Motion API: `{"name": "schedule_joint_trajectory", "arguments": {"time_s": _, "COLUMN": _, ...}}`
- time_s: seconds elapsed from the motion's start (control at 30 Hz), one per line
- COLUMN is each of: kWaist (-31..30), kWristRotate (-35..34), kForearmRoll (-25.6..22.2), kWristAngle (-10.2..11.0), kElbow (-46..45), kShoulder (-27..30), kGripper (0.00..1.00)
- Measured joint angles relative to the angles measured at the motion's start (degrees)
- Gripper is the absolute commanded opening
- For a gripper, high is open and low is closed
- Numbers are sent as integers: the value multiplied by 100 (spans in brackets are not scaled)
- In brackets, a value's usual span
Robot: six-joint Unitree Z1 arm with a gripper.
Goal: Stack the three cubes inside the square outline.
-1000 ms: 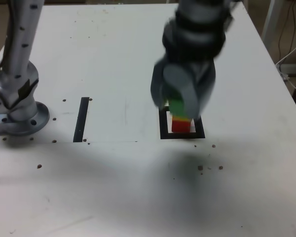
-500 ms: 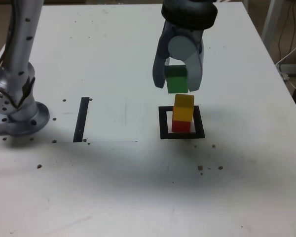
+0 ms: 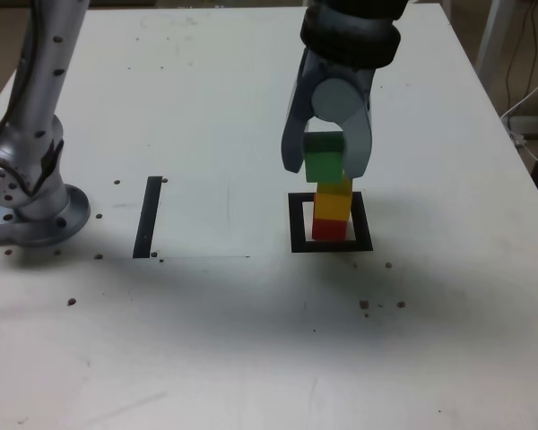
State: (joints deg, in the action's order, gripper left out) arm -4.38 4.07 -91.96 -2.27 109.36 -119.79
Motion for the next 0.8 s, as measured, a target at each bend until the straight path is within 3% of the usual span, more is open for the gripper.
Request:
{"name": "schedule_joint_trajectory", "arguments": {"time_s": 0.43, "kWaist": 0, "kWristRotate": 42, "kForearmRoll": 8, "kWristAngle": 1, "kElbow": 142, "kShoulder": -197, "kGripper": 22}}
{"name": "schedule_joint_trajectory", "arguments": {"time_s": 0.5, "kWaist": 0, "kWristRotate": 46, "kForearmRoll": 9, "kWristAngle": 1, "kElbow": 142, "kShoulder": -212, "kGripper": 37}}
{"name": "schedule_joint_trajectory", "arguments": {"time_s": 0.67, "kWaist": 0, "kWristRotate": 47, "kForearmRoll": 9, "kWristAngle": 1, "kElbow": 134, "kShoulder": -223, "kGripper": 92}}
{"name": "schedule_joint_trajectory", "arguments": {"time_s": 0.73, "kWaist": 0, "kWristRotate": 50, "kForearmRoll": 9, "kWristAngle": 1, "kElbow": 118, "kShoulder": -226, "kGripper": 99}}
{"name": "schedule_joint_trajectory", "arguments": {"time_s": 0.8, "kWaist": 0, "kWristRotate": 53, "kForearmRoll": 9, "kWristAngle": 1, "kElbow": 115, "kShoulder": -228, "kGripper": 100}}
